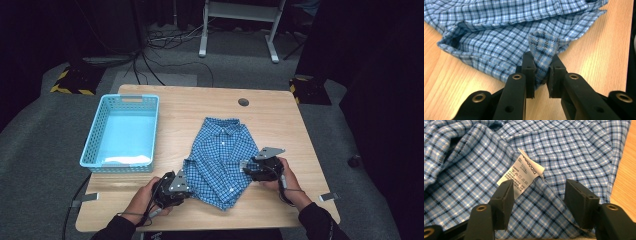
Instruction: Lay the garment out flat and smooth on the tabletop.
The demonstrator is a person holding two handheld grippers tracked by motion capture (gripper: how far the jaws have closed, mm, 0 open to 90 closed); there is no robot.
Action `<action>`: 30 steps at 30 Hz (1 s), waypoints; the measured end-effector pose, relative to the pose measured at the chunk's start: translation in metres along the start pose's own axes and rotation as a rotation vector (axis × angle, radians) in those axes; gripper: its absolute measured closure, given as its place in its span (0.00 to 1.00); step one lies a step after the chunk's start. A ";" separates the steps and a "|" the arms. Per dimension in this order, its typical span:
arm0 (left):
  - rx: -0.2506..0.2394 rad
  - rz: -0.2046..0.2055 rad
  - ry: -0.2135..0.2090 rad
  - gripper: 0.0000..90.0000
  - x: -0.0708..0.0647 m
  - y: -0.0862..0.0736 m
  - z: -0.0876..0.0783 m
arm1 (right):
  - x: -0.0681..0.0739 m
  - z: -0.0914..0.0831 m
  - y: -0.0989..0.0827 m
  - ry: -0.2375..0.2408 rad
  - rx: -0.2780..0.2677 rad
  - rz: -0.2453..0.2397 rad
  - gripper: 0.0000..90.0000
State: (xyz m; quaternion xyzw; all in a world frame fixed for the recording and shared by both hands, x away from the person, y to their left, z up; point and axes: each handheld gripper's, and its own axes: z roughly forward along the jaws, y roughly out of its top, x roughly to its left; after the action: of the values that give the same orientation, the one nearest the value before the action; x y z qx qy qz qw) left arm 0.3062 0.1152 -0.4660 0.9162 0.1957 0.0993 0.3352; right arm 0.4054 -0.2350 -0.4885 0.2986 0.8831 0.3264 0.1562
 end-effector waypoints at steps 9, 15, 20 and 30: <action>0.004 -0.027 0.010 0.86 -0.002 -0.015 -0.010 | 0.000 0.000 0.000 -0.004 0.002 0.004 0.44; 0.008 -0.055 0.020 0.83 -0.002 -0.026 -0.015 | 0.000 0.000 0.001 -0.008 0.006 0.002 0.43; 0.000 -0.078 0.023 0.83 0.000 -0.035 -0.020 | 0.001 0.000 0.002 -0.020 0.013 -0.014 0.43; -0.030 -0.123 0.039 0.71 -0.006 -0.048 -0.033 | 0.008 -0.009 0.012 -0.026 0.024 -0.070 0.41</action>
State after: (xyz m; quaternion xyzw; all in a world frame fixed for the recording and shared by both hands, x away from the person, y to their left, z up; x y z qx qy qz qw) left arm 0.2766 0.1651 -0.4729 0.8952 0.2567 0.0991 0.3506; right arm 0.4003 -0.2268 -0.4747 0.2738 0.8947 0.3063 0.1755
